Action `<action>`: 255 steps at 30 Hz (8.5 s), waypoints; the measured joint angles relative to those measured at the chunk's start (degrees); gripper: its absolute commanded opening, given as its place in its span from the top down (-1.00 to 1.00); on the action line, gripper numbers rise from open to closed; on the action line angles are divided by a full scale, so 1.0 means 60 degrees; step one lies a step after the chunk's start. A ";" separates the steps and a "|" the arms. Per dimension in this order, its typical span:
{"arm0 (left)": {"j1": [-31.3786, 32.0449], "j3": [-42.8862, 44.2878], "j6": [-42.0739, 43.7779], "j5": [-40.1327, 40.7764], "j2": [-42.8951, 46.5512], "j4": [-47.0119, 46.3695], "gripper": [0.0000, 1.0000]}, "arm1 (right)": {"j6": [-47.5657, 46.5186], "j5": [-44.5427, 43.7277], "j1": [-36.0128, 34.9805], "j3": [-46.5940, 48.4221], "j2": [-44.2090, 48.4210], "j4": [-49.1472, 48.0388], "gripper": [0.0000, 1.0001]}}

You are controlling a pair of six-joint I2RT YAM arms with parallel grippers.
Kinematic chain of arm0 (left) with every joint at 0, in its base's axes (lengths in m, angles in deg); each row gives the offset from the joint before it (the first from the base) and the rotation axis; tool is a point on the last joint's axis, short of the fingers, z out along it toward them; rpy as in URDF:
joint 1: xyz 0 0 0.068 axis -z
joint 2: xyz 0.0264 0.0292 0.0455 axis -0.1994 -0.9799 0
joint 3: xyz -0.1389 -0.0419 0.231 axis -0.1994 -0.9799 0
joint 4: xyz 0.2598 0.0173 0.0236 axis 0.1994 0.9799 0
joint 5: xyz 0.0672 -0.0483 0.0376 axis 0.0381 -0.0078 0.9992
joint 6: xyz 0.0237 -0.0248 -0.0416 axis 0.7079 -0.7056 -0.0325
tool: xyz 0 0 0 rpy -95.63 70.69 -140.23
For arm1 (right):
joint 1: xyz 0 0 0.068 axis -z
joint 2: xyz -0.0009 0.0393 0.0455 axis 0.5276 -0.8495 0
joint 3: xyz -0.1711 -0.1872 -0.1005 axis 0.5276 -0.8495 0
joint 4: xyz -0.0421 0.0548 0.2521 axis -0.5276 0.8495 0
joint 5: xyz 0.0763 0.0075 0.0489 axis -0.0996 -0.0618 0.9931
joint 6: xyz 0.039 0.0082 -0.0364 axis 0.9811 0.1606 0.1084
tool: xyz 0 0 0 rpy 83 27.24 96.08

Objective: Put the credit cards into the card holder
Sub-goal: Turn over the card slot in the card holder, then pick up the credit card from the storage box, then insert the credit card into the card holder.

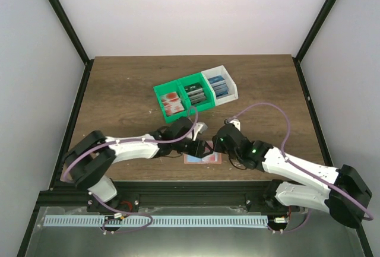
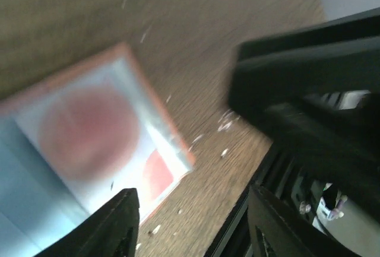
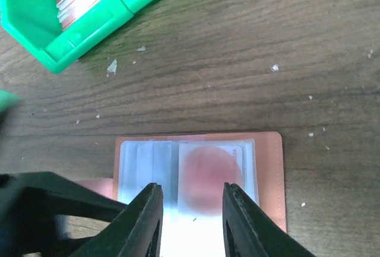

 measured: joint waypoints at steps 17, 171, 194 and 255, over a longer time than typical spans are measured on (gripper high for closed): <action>-0.2113 0.3078 0.3067 0.2273 0.1381 0.2892 -0.83 | -0.2670 0.2648 0.3107 0.1821 -0.1767 -0.1195 -0.18; -0.3621 0.3858 -0.1800 -0.3632 0.2991 -0.0080 1.00 | -0.0095 0.9759 0.4634 0.1290 0.0361 -0.7431 -0.25; -0.3639 0.1942 -0.2222 -0.2929 0.3880 0.0066 -0.13 | 0.0747 1.0695 0.4634 0.0350 0.0127 -0.7486 0.99; -0.0911 -0.1417 -0.0652 0.1956 0.0907 0.1392 0.84 | -0.1592 1.0502 0.3978 -0.1960 -0.4965 -0.6998 0.99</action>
